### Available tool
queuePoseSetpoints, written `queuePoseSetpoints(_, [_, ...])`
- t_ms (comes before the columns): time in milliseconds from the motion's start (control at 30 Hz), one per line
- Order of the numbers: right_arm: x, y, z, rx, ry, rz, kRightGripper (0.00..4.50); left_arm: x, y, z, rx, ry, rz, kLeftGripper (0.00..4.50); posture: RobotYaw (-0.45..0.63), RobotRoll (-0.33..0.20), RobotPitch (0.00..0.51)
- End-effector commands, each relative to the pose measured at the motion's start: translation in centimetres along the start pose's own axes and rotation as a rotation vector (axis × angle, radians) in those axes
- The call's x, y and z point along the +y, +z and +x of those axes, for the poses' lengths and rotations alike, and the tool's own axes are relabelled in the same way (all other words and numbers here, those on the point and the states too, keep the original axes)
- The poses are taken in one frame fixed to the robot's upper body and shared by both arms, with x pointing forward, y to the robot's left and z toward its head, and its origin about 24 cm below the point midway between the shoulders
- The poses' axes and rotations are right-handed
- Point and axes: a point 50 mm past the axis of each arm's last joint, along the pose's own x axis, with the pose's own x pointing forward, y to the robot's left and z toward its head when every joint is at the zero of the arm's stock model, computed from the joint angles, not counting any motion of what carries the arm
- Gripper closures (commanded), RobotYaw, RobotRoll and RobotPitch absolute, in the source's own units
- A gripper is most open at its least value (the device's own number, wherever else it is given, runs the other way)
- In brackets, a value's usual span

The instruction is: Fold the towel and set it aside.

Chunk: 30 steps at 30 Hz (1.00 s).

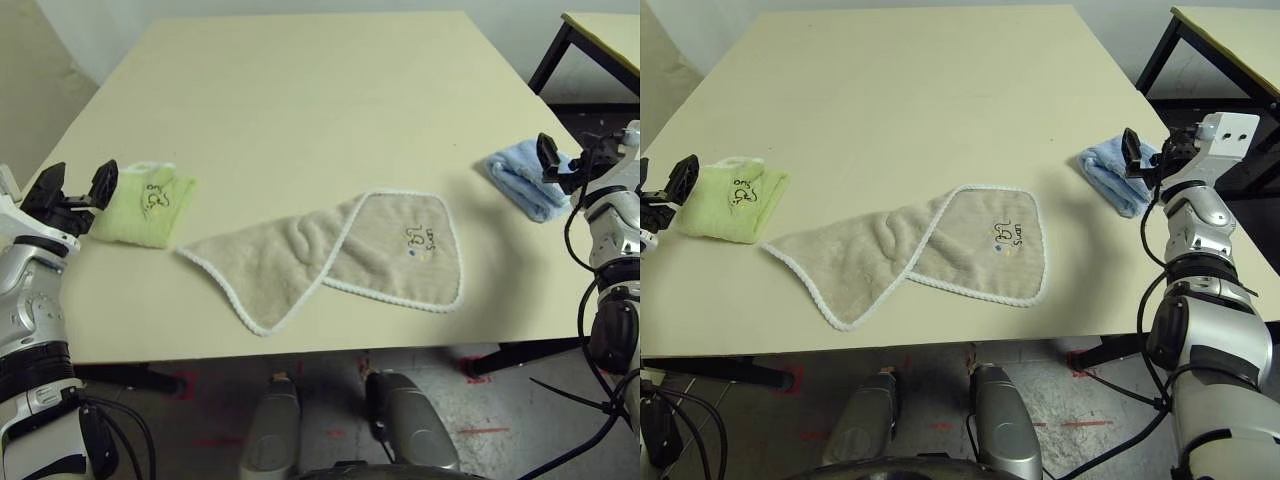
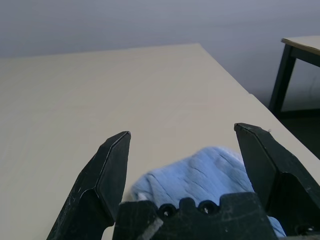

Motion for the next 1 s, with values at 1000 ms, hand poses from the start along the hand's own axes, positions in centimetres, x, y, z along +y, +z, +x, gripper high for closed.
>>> queuePoseSetpoints(1000, [5.8,-1.0,1.6,0.425,0.643,0.085,0.0,-11.2,3.5,-2.1,0.255,-0.997,-0.131,0.03,0.15,0.0,0.099])
